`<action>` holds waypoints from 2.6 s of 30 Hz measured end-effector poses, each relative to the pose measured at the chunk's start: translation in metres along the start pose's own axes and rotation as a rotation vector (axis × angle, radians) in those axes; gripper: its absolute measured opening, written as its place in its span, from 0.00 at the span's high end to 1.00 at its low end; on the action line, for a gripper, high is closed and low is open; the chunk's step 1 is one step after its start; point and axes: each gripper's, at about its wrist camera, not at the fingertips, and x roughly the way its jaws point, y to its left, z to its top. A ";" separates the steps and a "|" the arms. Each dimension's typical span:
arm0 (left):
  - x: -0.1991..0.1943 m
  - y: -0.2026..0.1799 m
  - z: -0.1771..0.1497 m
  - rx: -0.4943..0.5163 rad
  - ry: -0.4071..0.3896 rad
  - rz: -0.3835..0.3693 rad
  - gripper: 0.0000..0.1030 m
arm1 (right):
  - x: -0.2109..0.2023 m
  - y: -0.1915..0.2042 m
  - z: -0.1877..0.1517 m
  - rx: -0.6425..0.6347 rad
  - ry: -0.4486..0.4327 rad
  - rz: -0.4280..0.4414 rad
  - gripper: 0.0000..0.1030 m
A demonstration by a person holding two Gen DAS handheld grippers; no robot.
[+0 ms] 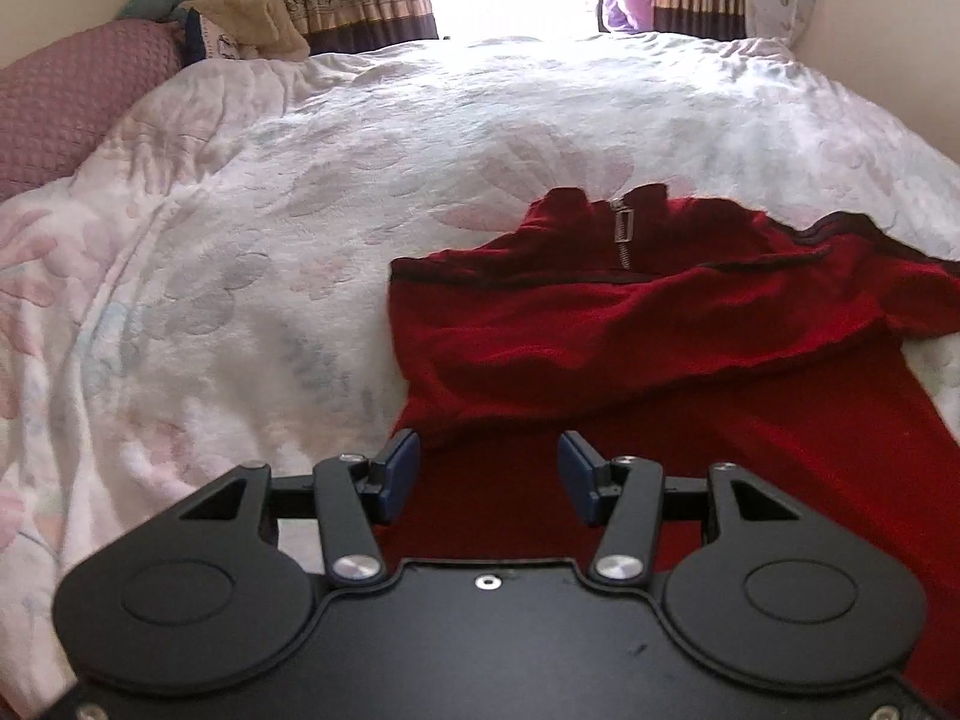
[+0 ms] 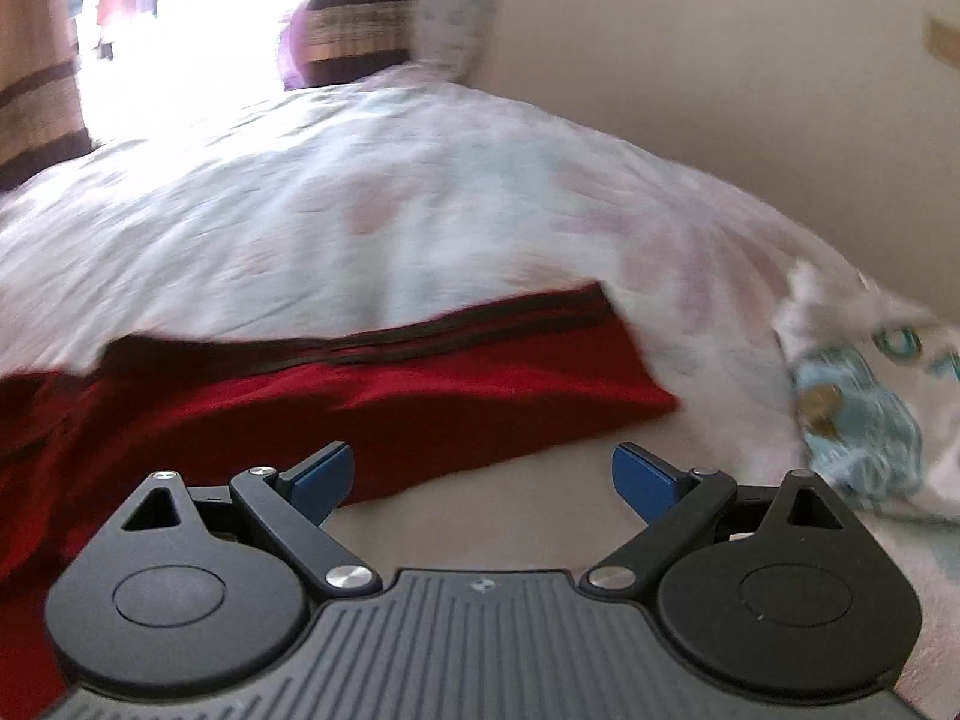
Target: Fold small clothes
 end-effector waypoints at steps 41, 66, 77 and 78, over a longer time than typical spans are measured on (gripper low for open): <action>0.040 0.094 0.048 -0.009 -0.030 0.218 0.48 | -0.024 0.045 0.020 0.089 -0.175 0.281 0.96; 0.060 0.195 0.028 -0.172 0.000 0.106 0.48 | -0.152 0.398 -0.131 -0.371 -0.073 0.560 0.96; 0.058 0.200 0.026 -0.203 0.008 0.096 0.48 | -0.128 0.447 -0.203 -0.520 0.164 0.529 0.53; 0.058 0.200 0.026 -0.202 0.008 0.096 0.48 | -0.131 0.447 -0.202 -0.533 0.154 0.533 0.52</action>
